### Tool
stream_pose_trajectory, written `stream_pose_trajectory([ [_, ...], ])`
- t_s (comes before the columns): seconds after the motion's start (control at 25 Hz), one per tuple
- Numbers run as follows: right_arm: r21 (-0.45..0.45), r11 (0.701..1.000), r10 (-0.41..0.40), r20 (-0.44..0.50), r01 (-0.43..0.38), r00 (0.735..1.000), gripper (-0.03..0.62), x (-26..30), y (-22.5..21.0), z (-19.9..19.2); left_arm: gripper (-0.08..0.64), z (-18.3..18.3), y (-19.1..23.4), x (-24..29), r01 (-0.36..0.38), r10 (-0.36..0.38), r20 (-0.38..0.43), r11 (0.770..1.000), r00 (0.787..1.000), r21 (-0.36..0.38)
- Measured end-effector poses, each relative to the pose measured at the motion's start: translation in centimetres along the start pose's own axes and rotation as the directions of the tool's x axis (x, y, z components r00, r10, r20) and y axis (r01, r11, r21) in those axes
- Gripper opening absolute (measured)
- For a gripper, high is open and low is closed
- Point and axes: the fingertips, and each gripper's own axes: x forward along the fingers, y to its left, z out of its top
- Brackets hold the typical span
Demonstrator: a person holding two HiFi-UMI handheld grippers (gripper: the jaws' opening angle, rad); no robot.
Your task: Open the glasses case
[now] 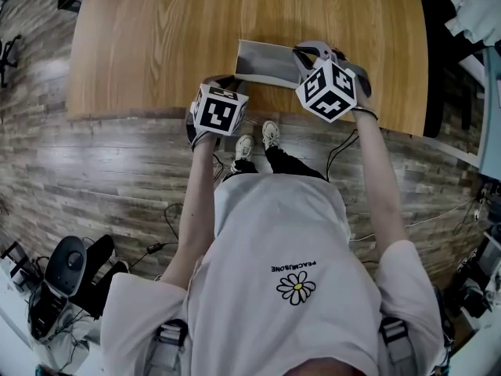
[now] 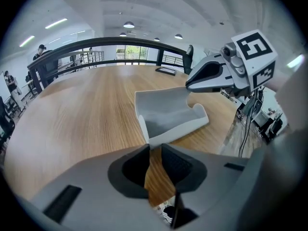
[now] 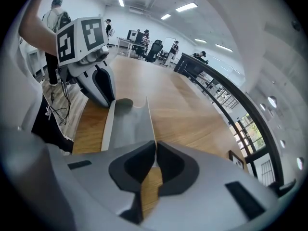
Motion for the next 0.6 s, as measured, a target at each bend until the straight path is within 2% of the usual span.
stream_pose_trajectory([
  [0.24, -0.042, 0.999, -0.008, 0.009, 0.009, 1.000, 0.024, -0.2, -0.2, 0.4, 0.072, -0.3, -0.5, -0.2, -0.006, 0.006, -0.010, 1.000, 1.000, 0.015],
  [0.4, 0.030, 0.999, -0.041, 0.041, 0.040, 0.998, 0.045, -0.9, -0.3, 0.1, 0.072, -0.6, -1.5, -0.5, 0.000, 0.000, -0.018, 1.000, 1.000, 0.017],
  [0.44, 0.040, 0.998, -0.054, 0.043, 0.053, 0.998, 0.106, -1.0, -0.3, 0.1, 0.074, -0.8, -1.6, -0.6, 0.004, -0.004, -0.021, 1.000, 1.000, 0.019],
  [0.48, 0.032, 0.998, -0.060, 0.041, 0.058, 0.997, 0.220, -1.2, -0.3, 0.2, 0.072, -0.7, -1.6, -0.9, 0.005, -0.005, -0.020, 1.000, 1.000, 0.020],
  [0.52, 0.016, 0.998, -0.064, 0.042, 0.064, 0.997, 0.256, -1.6, -0.3, 0.5, 0.074, -0.5, -1.6, -1.4, 0.003, -0.003, -0.012, 1.000, 1.000, 0.018],
  [0.6, 0.011, 0.996, -0.088, 0.069, 0.087, 0.994, 0.256, -2.9, -0.9, 1.4, 0.080, 0.6, -1.3, -2.7, -0.005, 0.005, 0.023, 1.000, 1.000, 0.002],
])
